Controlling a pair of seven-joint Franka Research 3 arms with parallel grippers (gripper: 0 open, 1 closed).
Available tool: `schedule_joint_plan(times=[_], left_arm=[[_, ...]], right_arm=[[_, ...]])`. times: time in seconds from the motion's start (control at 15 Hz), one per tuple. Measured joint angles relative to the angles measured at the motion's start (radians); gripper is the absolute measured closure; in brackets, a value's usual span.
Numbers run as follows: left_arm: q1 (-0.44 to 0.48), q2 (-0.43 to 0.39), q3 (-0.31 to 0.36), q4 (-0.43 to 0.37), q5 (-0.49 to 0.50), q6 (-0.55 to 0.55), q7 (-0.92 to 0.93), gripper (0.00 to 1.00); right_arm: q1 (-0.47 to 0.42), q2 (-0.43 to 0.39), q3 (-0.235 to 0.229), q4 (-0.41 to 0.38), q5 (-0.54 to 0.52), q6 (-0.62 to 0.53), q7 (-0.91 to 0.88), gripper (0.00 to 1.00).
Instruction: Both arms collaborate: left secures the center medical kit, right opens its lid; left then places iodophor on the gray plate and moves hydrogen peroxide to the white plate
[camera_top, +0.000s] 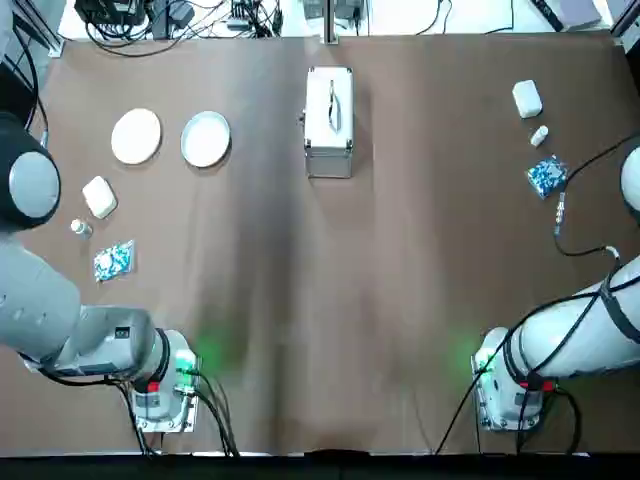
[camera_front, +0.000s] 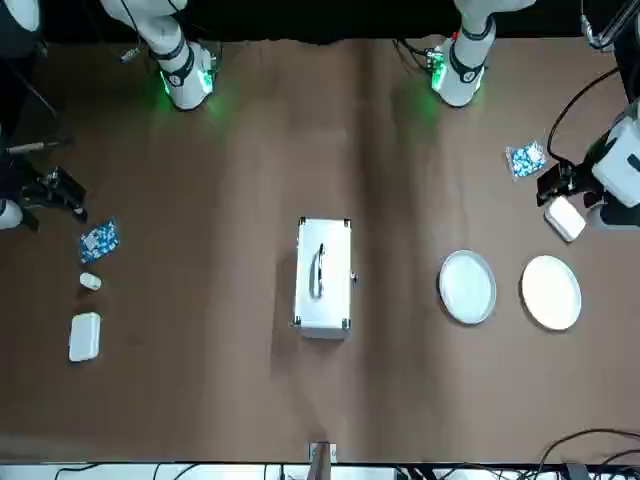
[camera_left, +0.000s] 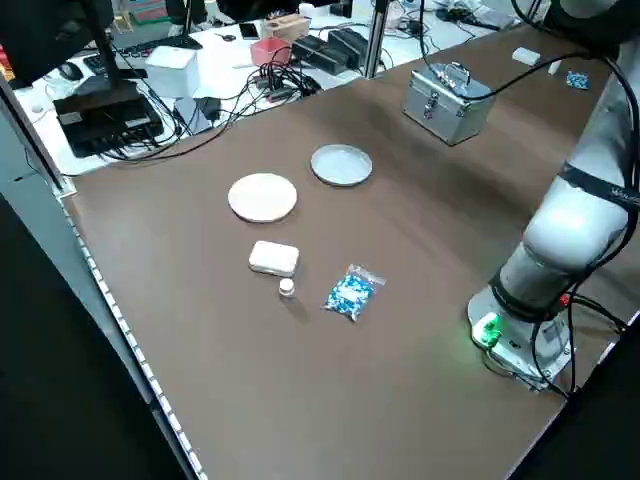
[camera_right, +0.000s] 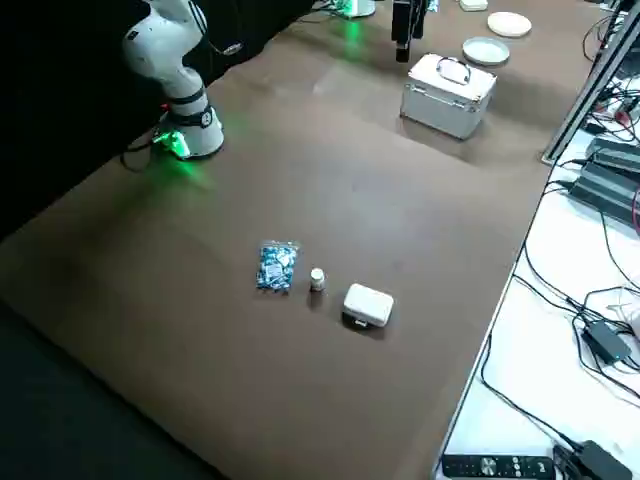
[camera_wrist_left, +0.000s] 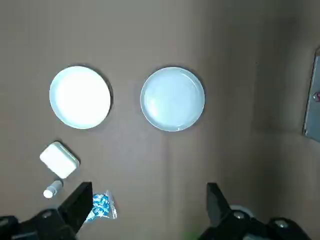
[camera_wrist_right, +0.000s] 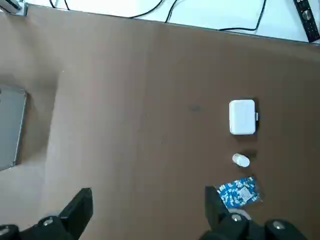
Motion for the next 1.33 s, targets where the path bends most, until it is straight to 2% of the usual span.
schedule_joint_plan(times=[0.93, 1.33], left_arm=[[-0.005, 0.028, 0.001, -0.013, -0.001, 0.011, -0.001, 0.0], [-0.01, 0.077, -0.058, -0.029, -0.034, 0.019, -0.003, 0.0]], right_arm=[[0.029, 0.002, 0.006, -0.001, 0.018, 0.0, 0.019, 0.01], [0.053, 0.021, 0.007, -0.003, 0.111, 0.002, 0.042, 0.01]])
